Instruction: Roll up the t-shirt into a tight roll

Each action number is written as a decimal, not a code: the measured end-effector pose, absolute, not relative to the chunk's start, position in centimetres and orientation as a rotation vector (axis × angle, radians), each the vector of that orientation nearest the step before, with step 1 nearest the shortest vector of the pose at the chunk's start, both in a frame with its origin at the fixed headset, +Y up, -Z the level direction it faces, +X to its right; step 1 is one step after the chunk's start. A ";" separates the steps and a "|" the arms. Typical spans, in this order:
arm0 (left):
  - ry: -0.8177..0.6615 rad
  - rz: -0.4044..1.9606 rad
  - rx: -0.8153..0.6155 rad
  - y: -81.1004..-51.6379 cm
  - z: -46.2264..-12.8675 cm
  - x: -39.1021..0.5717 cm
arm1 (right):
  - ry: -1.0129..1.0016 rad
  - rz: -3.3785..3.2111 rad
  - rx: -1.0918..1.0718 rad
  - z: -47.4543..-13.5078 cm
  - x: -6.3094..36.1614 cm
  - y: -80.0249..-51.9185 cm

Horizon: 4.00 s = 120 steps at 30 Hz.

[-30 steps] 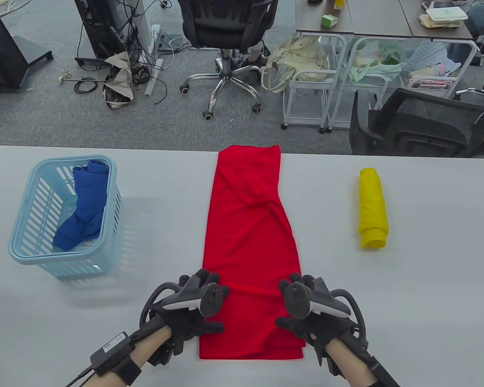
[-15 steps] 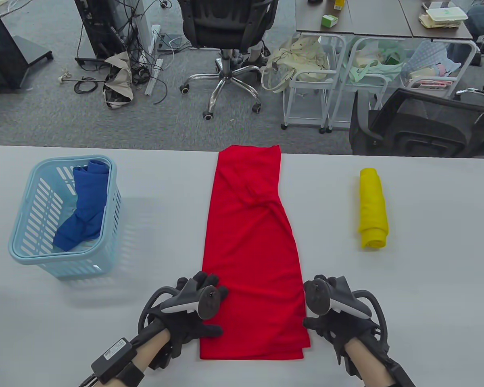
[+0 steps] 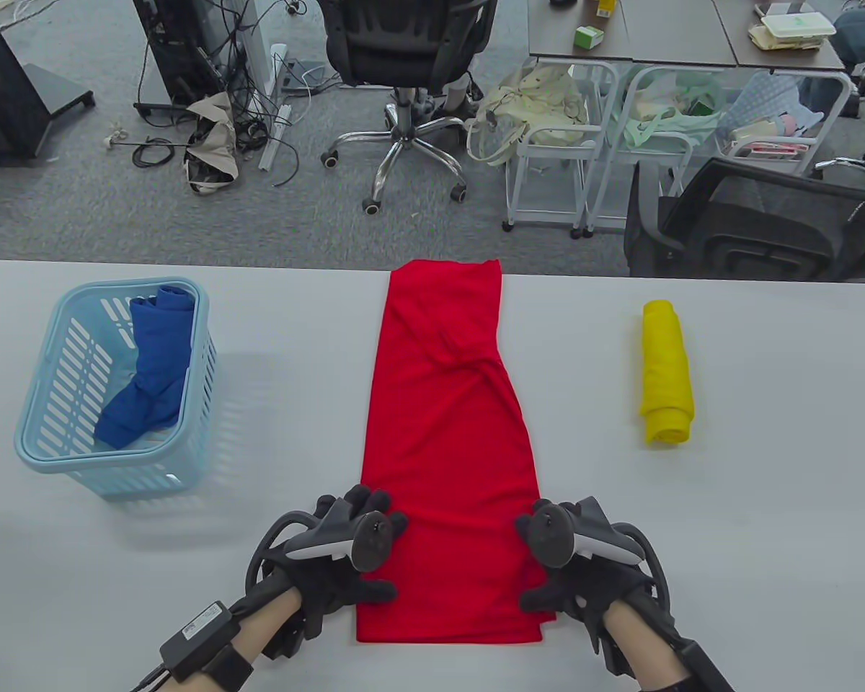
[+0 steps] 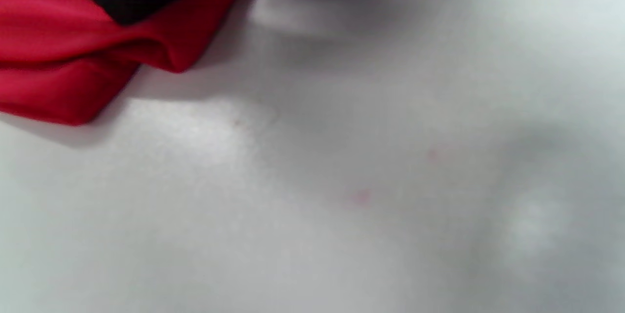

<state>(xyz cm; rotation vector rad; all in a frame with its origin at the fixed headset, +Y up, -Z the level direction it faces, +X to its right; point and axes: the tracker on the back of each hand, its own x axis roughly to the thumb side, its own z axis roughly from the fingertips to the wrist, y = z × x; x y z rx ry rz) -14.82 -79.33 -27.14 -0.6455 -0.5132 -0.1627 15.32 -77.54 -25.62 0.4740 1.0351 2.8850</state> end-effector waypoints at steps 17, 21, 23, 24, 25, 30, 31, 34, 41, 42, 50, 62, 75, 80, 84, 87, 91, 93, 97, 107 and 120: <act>-0.736 -0.134 -0.334 -74.6 -22.0 -12.1 | 0.773 2.980 0.951 -22.2 11.5 -75.2; -0.753 -0.321 -0.331 -75.6 -21.4 -11.6 | 0.776 3.050 0.976 -21.7 11.0 -75.4; -0.752 -0.357 -0.354 -75.6 -21.1 -11.4 | 0.788 3.088 1.005 -21.4 10.7 -75.6; -0.752 -0.376 -0.348 -75.7 -21.0 -11.3 | 0.785 3.102 1.010 -21.4 10.5 -75.7; -0.762 -0.401 -0.342 -75.7 -20.9 -11.2 | 0.790 3.097 1.015 -21.3 10.4 -75.7; -0.730 -0.420 -0.245 -75.8 -21.1 -10.6 | 0.580 3.240 0.960 -21.2 9.3 -75.5; -0.719 -0.415 -0.226 -75.9 -21.3 -10.5 | 0.533 3.266 0.935 -21.2 9.0 -75.5; -0.696 -0.383 -0.216 -76.0 -21.9 -10.6 | 0.514 3.221 0.898 -21.9 9.2 -75.5; -0.624 -0.192 -0.151 -74.2 -23.2 -12.6 | 0.527 3.024 0.757 -23.2 11.5 -73.9; -0.602 -0.133 -0.131 -73.6 -23.6 -13.1 | 0.497 2.996 0.732 -23.3 11.9 -73.3; -0.581 0.439 -0.195 -72.4 -26.4 -16.1 | 0.447 2.537 0.640 -24.4 14.2 -72.1; -0.599 0.686 -0.303 -73.9 -28.1 -16.6 | 0.524 2.450 0.486 -25.0 15.3 -72.8; -0.476 0.259 -0.214 -70.9 -27.9 -18.0 | 0.737 2.386 0.495 -26.9 15.2 -72.4; -0.392 0.124 -0.156 -69.4 -30.4 -16.4 | 0.634 2.692 0.426 -30.5 14.4 -70.2; -0.315 0.000 -0.141 -68.3 -33.9 -15.6 | 0.580 2.806 0.313 -34.5 13.8 -68.7; -0.290 0.016 -0.134 -68.3 -36.5 -15.9 | 0.555 2.824 0.195 -37.3 13.5 -68.8; -0.227 0.027 -0.254 -69.7 -39.8 -16.3 | 0.701 2.800 0.174 -40.0 12.9 -70.4; -0.207 -0.021 -0.292 -70.4 -41.2 -16.1 | 0.774 2.821 0.165 -41.2 12.4 -71.1; -0.154 -0.131 -0.241 -69.7 -43.8 -14.9 | 0.776 2.879 0.095 -44.0 11.8 -69.9; -0.061 -0.103 -0.110 -67.1 -43.5 -13.9 | 0.464 2.980 -0.191 -44.5 13.0 -67.5; -0.421 -0.326 -0.547 -77.6 -32.2 -14.4 | 0.950 2.968 0.443 -31.9 10.7 -77.5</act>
